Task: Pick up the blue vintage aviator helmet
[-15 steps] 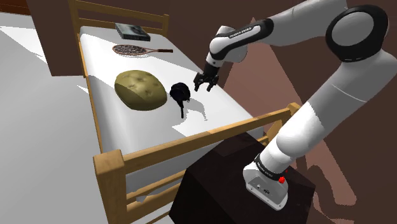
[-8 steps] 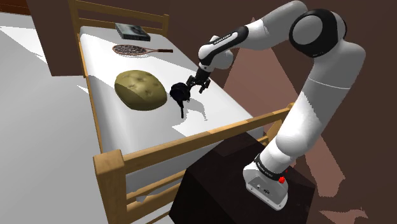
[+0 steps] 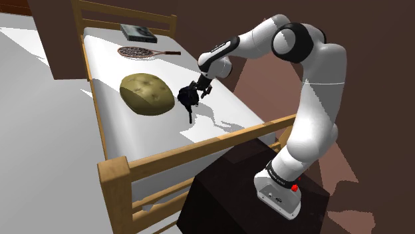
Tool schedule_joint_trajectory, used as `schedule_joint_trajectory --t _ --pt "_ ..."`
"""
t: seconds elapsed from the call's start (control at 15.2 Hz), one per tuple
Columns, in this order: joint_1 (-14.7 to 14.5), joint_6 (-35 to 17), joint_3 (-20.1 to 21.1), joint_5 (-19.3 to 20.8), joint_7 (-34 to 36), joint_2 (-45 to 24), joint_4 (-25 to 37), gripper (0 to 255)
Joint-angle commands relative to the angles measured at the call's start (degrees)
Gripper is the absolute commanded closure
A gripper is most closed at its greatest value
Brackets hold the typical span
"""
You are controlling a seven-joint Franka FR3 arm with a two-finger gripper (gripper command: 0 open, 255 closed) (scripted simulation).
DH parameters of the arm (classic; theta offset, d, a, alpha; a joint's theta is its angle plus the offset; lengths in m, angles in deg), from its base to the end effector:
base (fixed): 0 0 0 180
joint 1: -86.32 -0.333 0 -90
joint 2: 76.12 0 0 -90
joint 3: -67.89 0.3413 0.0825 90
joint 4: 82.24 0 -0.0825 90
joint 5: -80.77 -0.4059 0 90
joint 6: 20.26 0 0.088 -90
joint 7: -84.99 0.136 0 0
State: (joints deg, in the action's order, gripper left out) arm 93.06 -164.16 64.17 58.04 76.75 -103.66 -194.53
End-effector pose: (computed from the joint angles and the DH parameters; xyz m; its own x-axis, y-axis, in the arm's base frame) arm 0.6439 -0.1141 0.2121 0.9365 -0.3432 0.0720 -0.3216 -0.9225 -0.2136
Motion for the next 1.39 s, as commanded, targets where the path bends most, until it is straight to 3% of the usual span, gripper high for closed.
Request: schedule_joint_trajectory --t 0.0,0.53,0.59,1.32 --pt "0.4 -0.86 0.36 -0.71 -0.49 -1.9 1.25 0" --pt "1.06 -4.15 1.4 -2.13 -2.17 -5.86 1.84 0" --pt "1.03 -4.16 1.42 -2.13 -2.12 -5.98 1.95 255" --pt "0.85 -3.18 1.07 -1.72 -1.67 -4.62 1.59 255"
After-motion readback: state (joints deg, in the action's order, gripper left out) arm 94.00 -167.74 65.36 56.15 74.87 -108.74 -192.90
